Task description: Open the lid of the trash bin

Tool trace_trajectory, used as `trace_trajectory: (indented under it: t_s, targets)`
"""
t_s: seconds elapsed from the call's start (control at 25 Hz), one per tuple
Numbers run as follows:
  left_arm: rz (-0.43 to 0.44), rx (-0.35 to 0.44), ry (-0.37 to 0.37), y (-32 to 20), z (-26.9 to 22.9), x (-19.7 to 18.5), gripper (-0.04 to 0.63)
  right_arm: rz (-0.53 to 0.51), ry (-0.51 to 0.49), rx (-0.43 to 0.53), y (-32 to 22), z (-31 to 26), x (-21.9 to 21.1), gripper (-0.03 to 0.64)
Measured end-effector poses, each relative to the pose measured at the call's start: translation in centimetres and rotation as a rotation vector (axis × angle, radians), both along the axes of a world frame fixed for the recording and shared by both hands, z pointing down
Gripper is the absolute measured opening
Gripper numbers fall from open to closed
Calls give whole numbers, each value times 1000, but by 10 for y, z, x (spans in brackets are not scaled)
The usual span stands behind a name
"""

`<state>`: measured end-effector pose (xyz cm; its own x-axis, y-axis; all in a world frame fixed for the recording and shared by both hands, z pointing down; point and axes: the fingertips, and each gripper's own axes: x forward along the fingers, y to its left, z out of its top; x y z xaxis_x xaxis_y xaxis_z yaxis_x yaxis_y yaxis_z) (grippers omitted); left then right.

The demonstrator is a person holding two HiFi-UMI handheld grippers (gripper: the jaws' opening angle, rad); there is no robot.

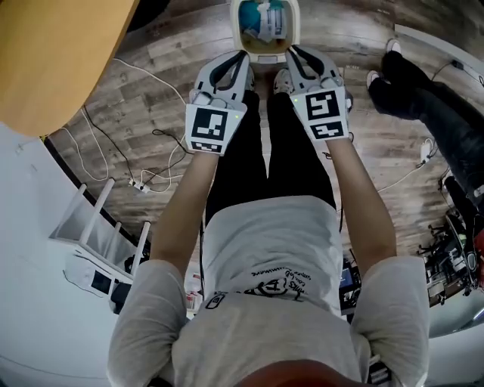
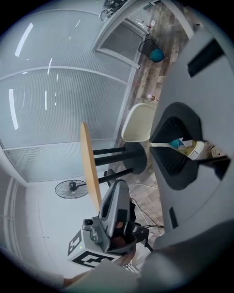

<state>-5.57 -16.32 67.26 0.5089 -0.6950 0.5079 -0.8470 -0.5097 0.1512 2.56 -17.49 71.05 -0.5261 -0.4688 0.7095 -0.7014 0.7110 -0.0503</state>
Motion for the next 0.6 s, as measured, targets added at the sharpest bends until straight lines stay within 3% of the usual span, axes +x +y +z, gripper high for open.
trace_trajectory:
  t_s: [0.6]
  targets:
    - [-15,124,64,-3,-169,-1,21,107,-168,129,-17,-180,17,20]
